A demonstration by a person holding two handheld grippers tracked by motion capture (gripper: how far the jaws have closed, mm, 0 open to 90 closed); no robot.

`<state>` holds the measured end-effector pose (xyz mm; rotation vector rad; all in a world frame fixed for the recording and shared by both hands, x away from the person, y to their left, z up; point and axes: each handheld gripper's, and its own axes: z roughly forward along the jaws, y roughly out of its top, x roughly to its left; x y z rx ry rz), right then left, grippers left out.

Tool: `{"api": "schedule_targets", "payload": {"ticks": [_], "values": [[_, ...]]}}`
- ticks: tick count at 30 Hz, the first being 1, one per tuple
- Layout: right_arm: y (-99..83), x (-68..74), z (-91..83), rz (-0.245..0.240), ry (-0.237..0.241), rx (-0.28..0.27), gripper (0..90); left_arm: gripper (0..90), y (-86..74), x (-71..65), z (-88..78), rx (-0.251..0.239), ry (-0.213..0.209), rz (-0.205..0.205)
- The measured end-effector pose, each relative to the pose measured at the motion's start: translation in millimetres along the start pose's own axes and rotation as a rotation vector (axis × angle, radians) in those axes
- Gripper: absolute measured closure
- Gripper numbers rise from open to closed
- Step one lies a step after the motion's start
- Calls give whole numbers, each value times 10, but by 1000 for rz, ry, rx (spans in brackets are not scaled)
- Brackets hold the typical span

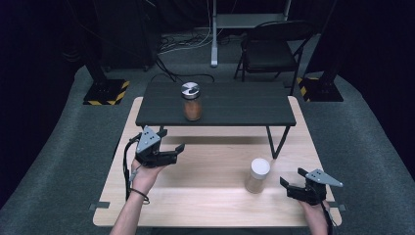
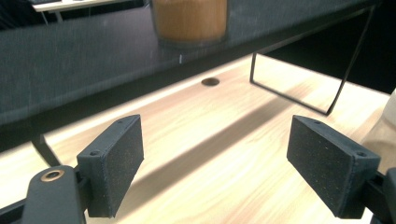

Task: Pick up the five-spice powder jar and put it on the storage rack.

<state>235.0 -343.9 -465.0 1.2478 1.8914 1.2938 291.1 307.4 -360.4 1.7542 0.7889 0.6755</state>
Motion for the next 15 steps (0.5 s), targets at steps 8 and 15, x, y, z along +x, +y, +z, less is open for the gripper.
{"api": "schedule_targets", "payload": {"ticks": [8,15], "values": [[-1,-2,-2,2,-1,1,119,175,-339,8,-39,22,0,7],[-1,2,0,2,-3,2,120,171,-582,-10,-35,61,-1,9]]}}
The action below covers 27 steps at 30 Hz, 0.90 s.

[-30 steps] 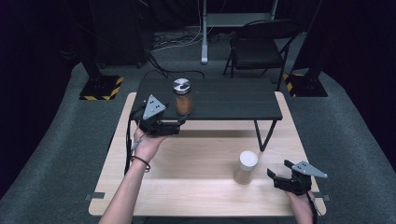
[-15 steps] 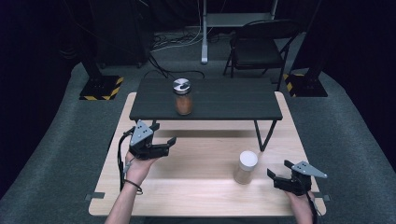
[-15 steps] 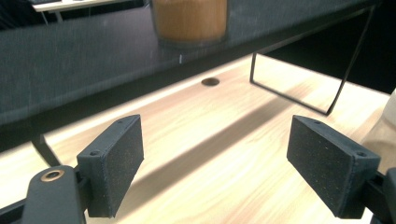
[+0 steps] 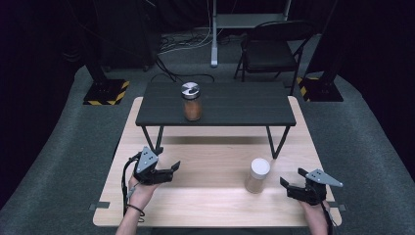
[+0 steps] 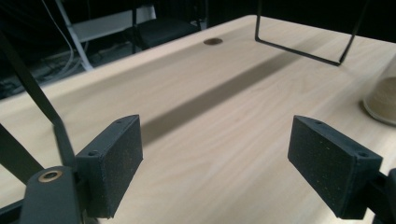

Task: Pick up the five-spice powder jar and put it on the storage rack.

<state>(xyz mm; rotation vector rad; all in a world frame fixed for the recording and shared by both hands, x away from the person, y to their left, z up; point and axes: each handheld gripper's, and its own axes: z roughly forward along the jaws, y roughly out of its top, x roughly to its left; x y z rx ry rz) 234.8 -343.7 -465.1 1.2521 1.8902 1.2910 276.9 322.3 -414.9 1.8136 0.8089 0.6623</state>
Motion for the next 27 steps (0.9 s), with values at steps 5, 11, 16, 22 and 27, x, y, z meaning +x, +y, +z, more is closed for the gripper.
{"api": "schedule_targets", "payload": {"ticks": [5,11,16,22,27], "values": [[-2,0,-2,0,-1,0,119,169,-147,-24,21,17,-1,-2],[-1,2,-2,0,-1,1,119,167,-313,-34,33,34,-5,-2],[4,10,11,-6,-2,7,120,169,-448,-48,20,33,20,-16],[11,8,16,-12,2,8,120,168,-538,-49,23,59,27,-12],[20,0,18,-4,6,16,120,168,-559,-48,57,79,29,2]]}}
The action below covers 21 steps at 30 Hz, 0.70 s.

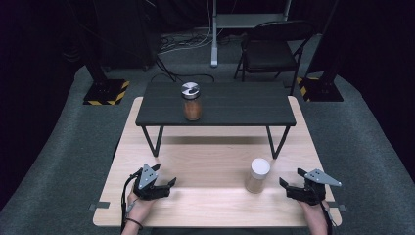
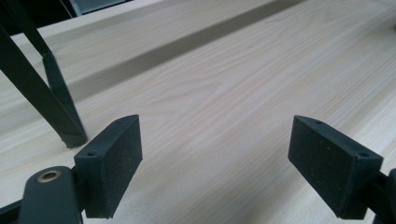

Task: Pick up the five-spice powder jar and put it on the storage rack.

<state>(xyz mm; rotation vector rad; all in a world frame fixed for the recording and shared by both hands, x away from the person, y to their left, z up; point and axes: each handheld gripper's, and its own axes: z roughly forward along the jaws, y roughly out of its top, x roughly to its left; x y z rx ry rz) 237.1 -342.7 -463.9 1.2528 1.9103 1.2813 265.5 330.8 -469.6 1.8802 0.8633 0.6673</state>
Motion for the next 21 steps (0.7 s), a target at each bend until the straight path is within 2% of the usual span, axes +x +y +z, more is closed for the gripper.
{"api": "schedule_targets", "payload": {"ticks": [3,5,9,21], "values": [[-1,-4,0,-3,-1,-2,119,168,3,-2,9,12,7,-5],[1,-2,-1,-5,-1,-1,119,163,-22,-6,7,-4,6,-19],[9,6,2,-9,1,2,120,162,-11,-1,11,3,5,-24],[12,10,8,-15,3,4,119,154,19,1,22,20,10,-24]]}}
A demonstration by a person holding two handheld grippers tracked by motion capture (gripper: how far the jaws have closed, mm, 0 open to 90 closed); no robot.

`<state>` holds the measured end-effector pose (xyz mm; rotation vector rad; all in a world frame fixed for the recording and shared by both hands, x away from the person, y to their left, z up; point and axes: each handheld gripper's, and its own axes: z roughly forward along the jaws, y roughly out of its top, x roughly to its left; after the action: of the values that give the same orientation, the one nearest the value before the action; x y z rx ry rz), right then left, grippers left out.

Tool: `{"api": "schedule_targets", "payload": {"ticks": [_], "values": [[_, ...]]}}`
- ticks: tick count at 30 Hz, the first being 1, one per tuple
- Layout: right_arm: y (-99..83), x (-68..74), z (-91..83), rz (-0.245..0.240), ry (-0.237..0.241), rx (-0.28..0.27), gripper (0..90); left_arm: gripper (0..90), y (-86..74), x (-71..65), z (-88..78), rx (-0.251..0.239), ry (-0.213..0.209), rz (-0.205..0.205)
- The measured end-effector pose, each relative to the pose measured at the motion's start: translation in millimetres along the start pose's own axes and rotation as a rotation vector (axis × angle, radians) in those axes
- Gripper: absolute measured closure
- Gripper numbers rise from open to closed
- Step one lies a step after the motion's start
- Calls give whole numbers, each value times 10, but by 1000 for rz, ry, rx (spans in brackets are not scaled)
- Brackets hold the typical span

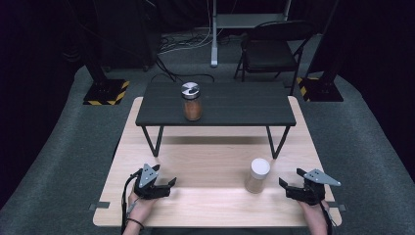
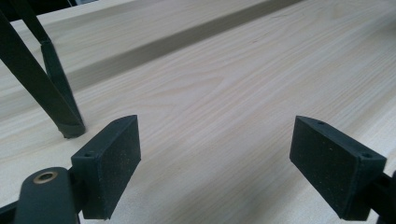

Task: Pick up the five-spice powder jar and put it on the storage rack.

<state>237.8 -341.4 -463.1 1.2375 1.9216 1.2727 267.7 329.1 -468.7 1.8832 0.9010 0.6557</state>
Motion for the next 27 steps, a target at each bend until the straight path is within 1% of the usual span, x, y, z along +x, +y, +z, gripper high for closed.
{"api": "schedule_targets", "payload": {"ticks": [5,19,27], "values": [[2,1,4,0,1,2,120,153,-2,13,1,-1,-1,-8],[6,1,9,1,2,5,119,152,1,9,1,0,1,-7],[5,0,9,2,1,4,119,152,-6,11,4,-4,0,-15]]}}
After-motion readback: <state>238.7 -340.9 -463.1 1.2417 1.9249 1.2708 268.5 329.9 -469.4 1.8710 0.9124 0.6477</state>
